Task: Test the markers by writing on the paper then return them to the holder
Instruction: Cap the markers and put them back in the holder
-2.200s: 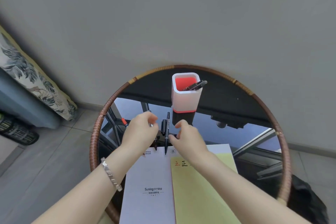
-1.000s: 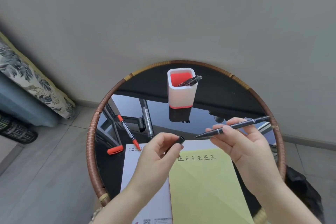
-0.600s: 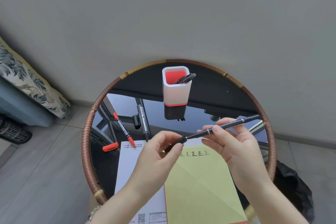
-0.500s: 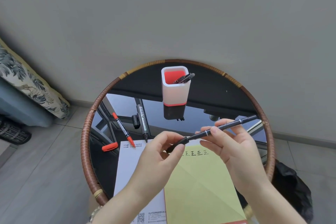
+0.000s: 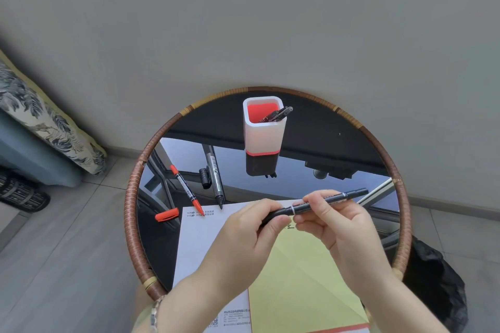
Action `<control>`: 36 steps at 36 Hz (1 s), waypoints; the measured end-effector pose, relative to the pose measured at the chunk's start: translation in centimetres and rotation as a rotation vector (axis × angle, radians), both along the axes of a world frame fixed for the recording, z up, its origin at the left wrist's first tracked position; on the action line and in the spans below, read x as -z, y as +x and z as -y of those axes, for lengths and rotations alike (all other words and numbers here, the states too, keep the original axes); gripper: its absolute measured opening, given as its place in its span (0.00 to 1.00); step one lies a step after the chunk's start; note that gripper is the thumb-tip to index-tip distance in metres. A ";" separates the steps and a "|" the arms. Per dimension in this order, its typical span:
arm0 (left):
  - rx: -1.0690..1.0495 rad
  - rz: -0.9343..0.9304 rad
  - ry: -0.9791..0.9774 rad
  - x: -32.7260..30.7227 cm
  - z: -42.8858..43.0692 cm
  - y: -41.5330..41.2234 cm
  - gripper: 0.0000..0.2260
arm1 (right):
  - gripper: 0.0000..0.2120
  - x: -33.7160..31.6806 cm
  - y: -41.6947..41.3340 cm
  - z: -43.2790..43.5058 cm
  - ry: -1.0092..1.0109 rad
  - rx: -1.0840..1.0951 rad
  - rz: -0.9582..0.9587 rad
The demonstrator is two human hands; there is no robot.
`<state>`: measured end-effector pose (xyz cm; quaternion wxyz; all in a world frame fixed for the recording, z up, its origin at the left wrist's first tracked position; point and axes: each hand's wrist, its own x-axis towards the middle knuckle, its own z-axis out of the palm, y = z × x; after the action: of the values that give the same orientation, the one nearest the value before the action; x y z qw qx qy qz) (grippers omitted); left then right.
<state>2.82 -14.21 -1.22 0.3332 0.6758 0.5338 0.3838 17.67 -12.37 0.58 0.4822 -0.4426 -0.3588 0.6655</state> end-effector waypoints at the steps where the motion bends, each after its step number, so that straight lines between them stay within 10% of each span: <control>1: -0.005 0.013 0.008 0.0 0.0 0.0 0.08 | 0.22 0.0 -0.1 0.1 0.018 -0.002 -0.001; 12: -0.016 0.482 -0.498 -0.6 -0.4 -0.5 0.08 | 0.12 0.5 -0.9 -0.1 0.099 -0.061 0.051; 19: -0.158 -0.383 -0.203 3.8 -0.9 -2.8 0.13 | 0.06 3.0 -2.2 -1.2 -0.015 -0.053 0.293; 27: -0.673 -0.506 -0.155 9.2 0.2 -6.4 0.24 | 0.09 -0.9 -2.1 -5.8 0.410 0.250 0.458; 36: -0.617 -0.677 -0.109 11.0 0.9 -7.4 0.27 | 0.04 -1.9 -4.6 -14.0 0.628 0.140 0.920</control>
<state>-4.54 -15.12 -12.17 0.0450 0.5541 0.8082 0.1941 13.08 1.62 2.47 0.4278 -0.5452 -0.6829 0.2311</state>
